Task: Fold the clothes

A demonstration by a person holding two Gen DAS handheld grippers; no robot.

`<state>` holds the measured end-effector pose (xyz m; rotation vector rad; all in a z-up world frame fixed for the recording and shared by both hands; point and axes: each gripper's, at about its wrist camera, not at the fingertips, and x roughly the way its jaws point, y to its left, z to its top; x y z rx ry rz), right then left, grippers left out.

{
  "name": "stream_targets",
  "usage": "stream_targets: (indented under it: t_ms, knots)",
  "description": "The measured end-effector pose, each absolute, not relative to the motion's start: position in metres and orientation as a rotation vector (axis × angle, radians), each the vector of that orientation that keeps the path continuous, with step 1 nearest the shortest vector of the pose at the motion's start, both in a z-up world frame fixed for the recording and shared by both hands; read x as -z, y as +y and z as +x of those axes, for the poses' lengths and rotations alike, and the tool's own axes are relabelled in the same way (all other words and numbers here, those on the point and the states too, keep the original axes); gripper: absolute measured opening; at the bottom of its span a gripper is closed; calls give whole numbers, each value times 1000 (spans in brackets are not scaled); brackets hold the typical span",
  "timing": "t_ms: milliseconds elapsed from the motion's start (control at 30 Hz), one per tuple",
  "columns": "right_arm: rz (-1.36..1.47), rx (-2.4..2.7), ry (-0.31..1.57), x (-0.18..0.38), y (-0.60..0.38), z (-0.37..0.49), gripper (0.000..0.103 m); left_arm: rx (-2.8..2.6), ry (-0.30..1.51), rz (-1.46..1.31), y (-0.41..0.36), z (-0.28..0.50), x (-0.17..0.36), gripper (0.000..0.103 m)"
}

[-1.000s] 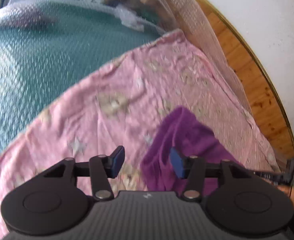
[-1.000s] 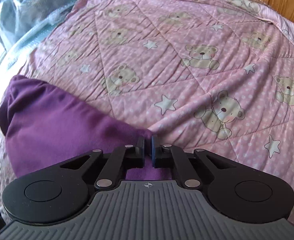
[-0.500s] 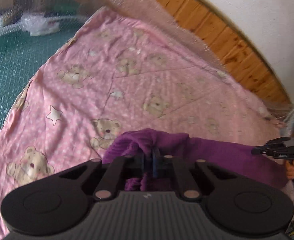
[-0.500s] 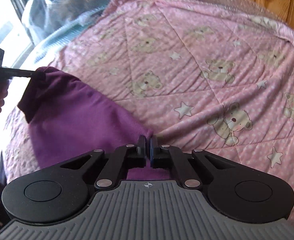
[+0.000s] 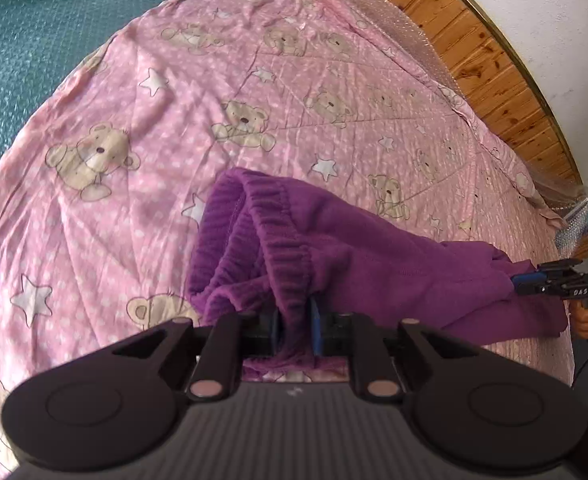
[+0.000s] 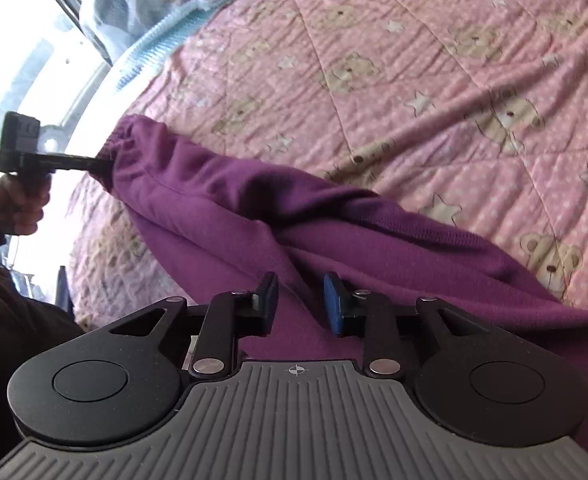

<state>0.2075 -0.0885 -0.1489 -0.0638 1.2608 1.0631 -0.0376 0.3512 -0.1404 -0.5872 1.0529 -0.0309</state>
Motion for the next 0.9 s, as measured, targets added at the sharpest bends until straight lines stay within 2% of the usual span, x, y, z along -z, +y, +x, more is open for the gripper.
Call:
stream_targets:
  t_ms: [33,100,133,333,433,500,633,700,833,900]
  knots:
    - [-42,-1080,1251,142,-88,210,33,37,1049,-589,352,-36,139,19]
    - [88,-1083,1259,143,-82,225,44,40,1041,-590,352,-32,138,27]
    - [154,-1079,1280,148,-77,233,45,40,1036,-589,351,-30,137,27]
    - [277,-1053,1595,217,-26,259,45,75,1013,-567,345,-18,134,28]
    - [366,-1060,1666,232,-7,266,44,89,1002,-578,348,-18,134,20]
    - [478,-1068,1573,218,-8,281,35,59,964,-619,359,-13,133,17]
    - [738,-1024,1251,185,-30,316,35,-28,837,-759,392,3,128,22]
    - [689,-991,1259,186,-32,320,39,-55,805,-791,405,13,128,27]
    - [580,-933,1278,187,-36,325,43,-65,853,-787,415,30,141,37]
    - [512,-915,1293,189,-35,323,45,-53,878,-800,417,35,149,45]
